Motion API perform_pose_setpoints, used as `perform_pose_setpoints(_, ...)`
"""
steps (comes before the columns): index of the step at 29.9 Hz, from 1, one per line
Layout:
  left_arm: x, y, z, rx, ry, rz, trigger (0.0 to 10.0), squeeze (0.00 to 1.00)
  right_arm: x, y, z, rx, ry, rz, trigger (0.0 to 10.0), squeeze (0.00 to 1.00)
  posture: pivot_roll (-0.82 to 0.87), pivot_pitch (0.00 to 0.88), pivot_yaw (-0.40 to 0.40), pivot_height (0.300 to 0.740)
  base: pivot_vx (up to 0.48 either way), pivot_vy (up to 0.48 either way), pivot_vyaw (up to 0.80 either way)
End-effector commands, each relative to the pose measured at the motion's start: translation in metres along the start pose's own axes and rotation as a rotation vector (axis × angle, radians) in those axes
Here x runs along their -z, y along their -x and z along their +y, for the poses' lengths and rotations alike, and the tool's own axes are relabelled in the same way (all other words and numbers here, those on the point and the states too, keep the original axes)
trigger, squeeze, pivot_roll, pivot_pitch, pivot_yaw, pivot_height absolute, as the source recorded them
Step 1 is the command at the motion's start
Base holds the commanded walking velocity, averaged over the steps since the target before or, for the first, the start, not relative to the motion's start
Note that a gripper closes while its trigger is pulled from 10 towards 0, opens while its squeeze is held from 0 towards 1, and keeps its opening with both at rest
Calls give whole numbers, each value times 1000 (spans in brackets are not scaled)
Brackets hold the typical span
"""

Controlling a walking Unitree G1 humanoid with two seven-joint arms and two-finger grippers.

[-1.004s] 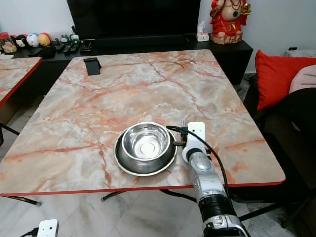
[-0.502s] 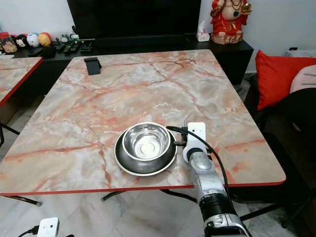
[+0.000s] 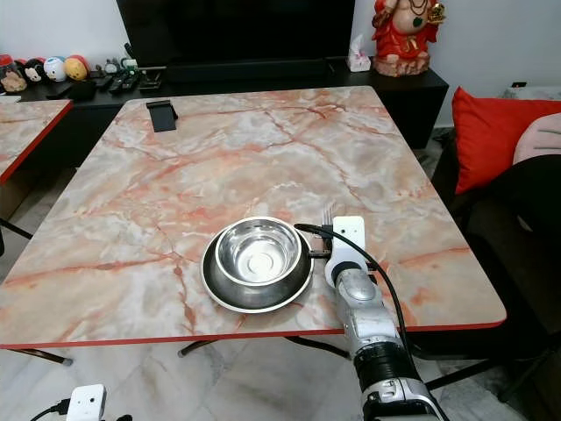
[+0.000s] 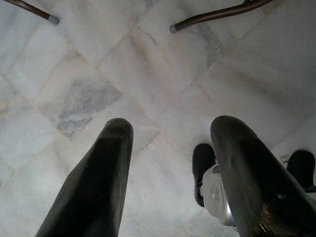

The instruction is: Setting the table

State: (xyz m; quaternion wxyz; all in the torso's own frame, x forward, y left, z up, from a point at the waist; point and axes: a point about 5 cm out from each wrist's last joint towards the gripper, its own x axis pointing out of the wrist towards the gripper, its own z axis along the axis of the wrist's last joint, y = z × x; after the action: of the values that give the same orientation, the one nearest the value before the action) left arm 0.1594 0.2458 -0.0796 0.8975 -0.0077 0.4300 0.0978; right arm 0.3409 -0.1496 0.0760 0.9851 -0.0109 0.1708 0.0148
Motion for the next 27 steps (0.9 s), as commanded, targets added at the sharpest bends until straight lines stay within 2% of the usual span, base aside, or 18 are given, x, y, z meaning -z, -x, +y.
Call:
perform_pose_setpoints(1,2,1,3,-7,-23,11,10000,0,0,-1,4,-10,9,12,10000,0,-60,0,46,720,0,0,0)
perform_pose_setpoints(27,3,1,4,-5,-29,15,10000,0,3,-1,5,-13,-1,35,10000,0,-60,0,49,720,0,0,0)
